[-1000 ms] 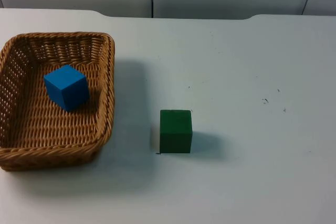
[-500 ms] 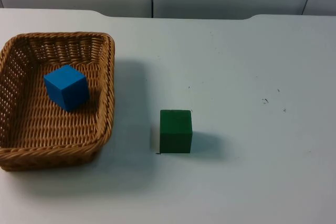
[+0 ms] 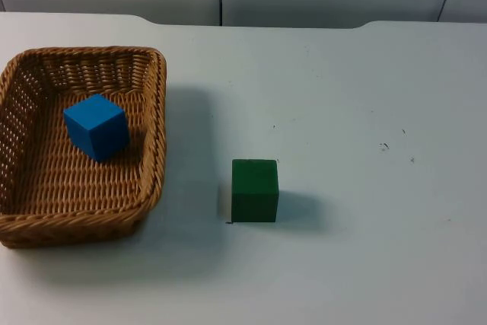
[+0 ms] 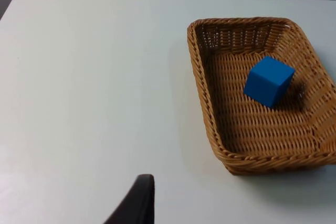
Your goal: Pick up the basket with the left hand and place the blue cube into the basket with the right hand.
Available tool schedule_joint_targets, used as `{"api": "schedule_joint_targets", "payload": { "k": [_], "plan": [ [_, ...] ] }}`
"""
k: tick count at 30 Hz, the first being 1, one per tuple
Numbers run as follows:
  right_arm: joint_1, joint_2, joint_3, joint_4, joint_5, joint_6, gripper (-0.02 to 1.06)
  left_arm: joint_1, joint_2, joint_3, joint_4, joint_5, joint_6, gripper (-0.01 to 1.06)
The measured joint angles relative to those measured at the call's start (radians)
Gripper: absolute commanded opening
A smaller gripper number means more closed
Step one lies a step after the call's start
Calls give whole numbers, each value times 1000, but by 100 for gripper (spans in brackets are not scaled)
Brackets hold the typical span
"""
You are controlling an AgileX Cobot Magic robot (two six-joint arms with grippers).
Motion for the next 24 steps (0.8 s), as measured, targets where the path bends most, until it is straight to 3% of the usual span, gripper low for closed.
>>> {"api": "schedule_joint_targets", "payload": {
  "k": [4, 8, 9, 13, 14, 19, 24],
  "plan": [
    [-71, 0, 0, 0, 0, 0, 101, 0, 0, 0, 0, 0, 0, 105],
    [-229, 0, 0, 0, 0, 0, 101, 0, 0, 0, 0, 0, 0, 105],
    [-229, 0, 0, 0, 0, 0, 101, 0, 0, 0, 0, 0, 0, 105],
    [-422, 0, 0, -2, -2, 0, 101, 0, 0, 0, 0, 0, 6, 105],
    [-422, 0, 0, -2, -2, 0, 101, 0, 0, 0, 0, 0, 6, 105],
    [-614, 0, 0, -2, -2, 0, 101, 0, 0, 0, 0, 0, 9, 105],
    [-721, 0, 0, -2, -2, 0, 101, 0, 0, 0, 0, 0, 15, 105]
  ]
}}
